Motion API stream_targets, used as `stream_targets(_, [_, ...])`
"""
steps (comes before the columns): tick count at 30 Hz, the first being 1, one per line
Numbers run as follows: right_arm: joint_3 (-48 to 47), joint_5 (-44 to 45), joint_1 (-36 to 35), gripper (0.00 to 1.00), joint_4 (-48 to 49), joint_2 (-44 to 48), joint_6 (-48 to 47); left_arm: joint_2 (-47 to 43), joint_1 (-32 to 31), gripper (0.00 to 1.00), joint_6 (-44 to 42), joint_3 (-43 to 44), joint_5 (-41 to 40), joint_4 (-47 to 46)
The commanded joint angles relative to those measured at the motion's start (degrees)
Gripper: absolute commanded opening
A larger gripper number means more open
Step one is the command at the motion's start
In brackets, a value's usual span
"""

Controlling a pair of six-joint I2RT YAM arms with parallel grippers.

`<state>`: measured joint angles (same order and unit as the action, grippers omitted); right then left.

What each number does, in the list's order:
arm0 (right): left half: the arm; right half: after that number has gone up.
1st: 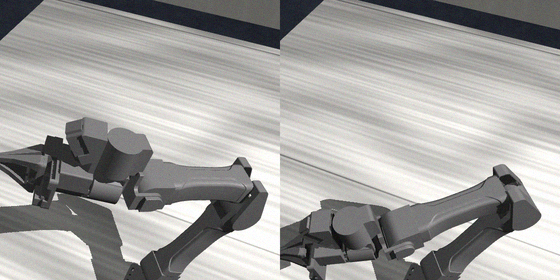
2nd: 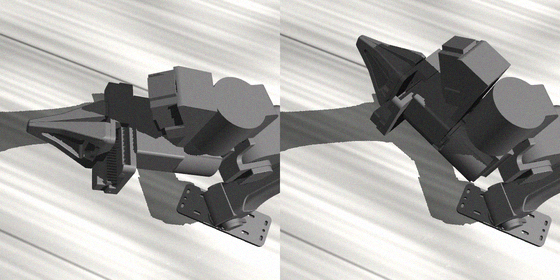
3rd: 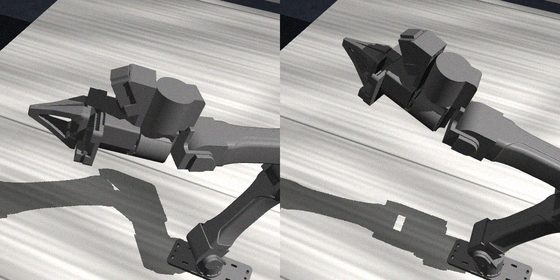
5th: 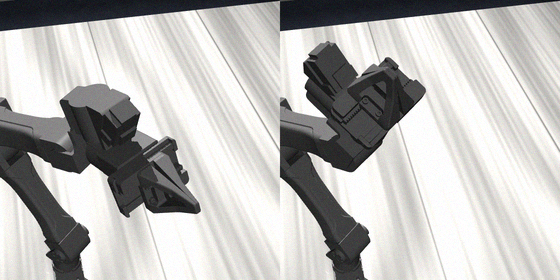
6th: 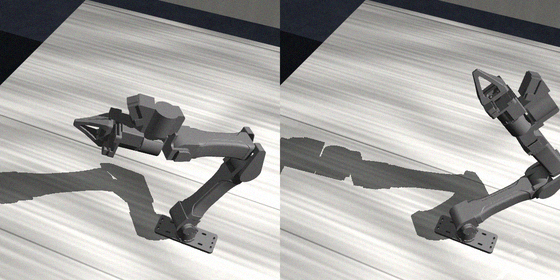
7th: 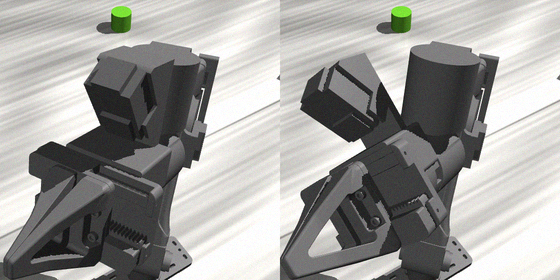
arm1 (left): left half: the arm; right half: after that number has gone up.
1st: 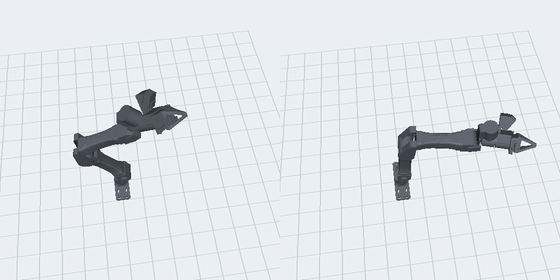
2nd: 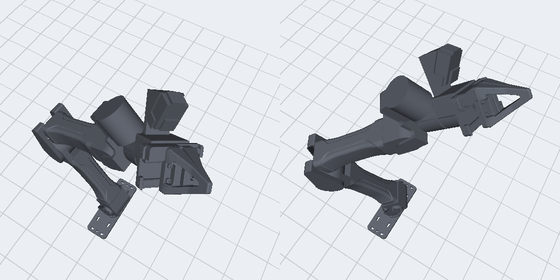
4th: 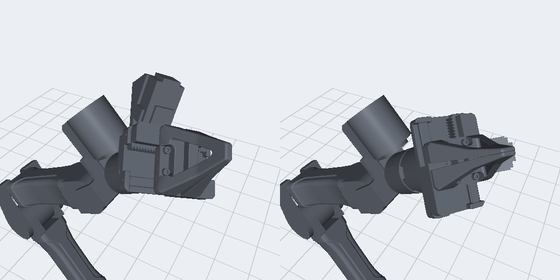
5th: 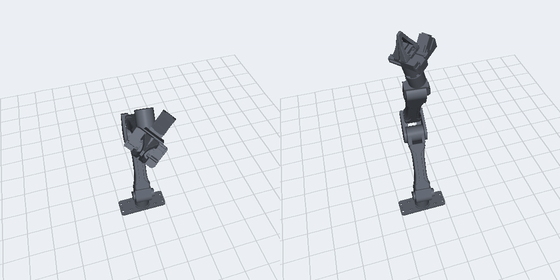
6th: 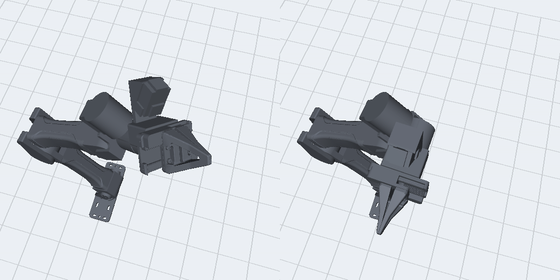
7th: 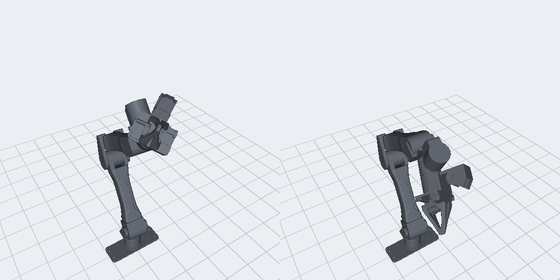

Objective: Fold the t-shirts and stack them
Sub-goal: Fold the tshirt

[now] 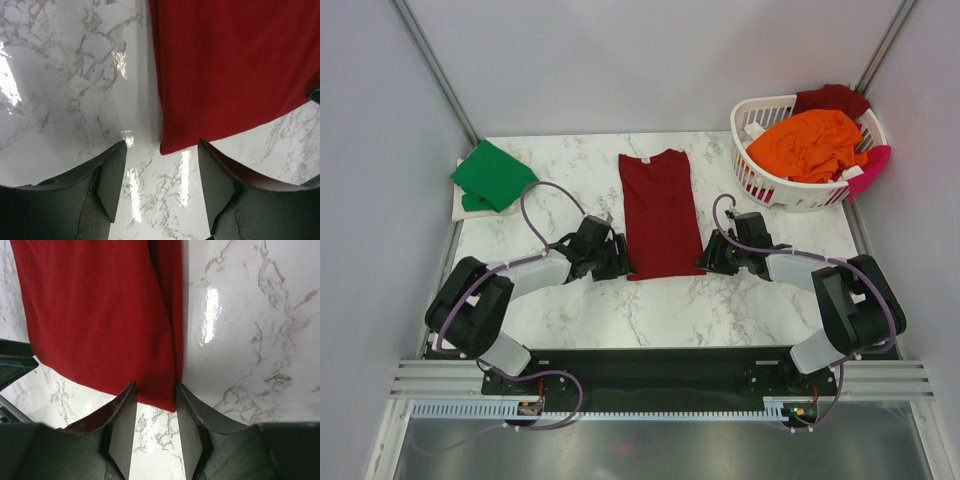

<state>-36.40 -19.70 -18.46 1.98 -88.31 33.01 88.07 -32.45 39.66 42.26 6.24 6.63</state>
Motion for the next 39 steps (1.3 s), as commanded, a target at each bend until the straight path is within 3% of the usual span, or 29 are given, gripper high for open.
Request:
stream_targets(1, [3.6,1.3,-0.3,0.45,-4.1,-4.1,-0.7,2.4,0.0,0.64,2.6,-1.9,2.1,-5.0])
stream_targets(3, [3.6,1.2,-0.3,0.42,-4.0,-4.3,-0.8,2.9,0.0,0.61,3.0,-2.2,2.4,-6.1])
stream_targets(4, [3.7,1.2,-0.4,0.40,-3.8,-4.5,-0.8,3.2,0.0,0.51,3.1,-2.2,3.0,-6.4])
stream_targets(8, [3.5,1.0,-0.4,0.34,-3.8,-4.7,-0.9,2.5,0.0,0.31,3.4,-2.8,3.7,-6.5])
stream_targets(9, [3.4,0.9,-0.3,0.29,-3.8,-4.6,-1.0,2.2,0.0,0.23,3.4,-3.0,3.7,-6.5])
stream_targets(11, [3.4,0.9,-0.4,0.23,-3.7,-4.6,-1.0,1.4,0.0,0.15,3.5,-3.7,3.8,-6.4])
stream_targets(13, [3.6,0.2,-0.3,0.11,-3.3,-4.6,-0.9,1.0,0.0,0.02,3.4,-4.3,3.7,-6.5])
stream_targets(15, [3.9,-0.9,-0.4,0.00,-3.1,-4.4,-0.6,0.6,0.1,0.02,3.4,-4.7,4.0,-6.4])
stream_targets(23, [7.5,-1.4,-0.3,0.00,-5.0,2.7,-0.3,-8.1,-0.1,0.02,4.5,-9.3,3.2,-5.1])
stream_targets(27, [9.2,-2.9,-0.4,0.00,-8.0,8.1,0.6,-16.8,-0.3,0.02,7.3,-12.2,5.0,-2.2])
stream_targets(35, [10.9,-4.6,-2.2,0.00,-20.9,30.4,5.4,-39.9,-3.8,0.02,12.1,-15.2,3.0,11.9])
stream_targets(39, [6.7,-4.1,-2.7,0.00,-27.5,36.9,6.8,-45.6,-4.6,0.02,13.2,-12.4,2.3,17.9])
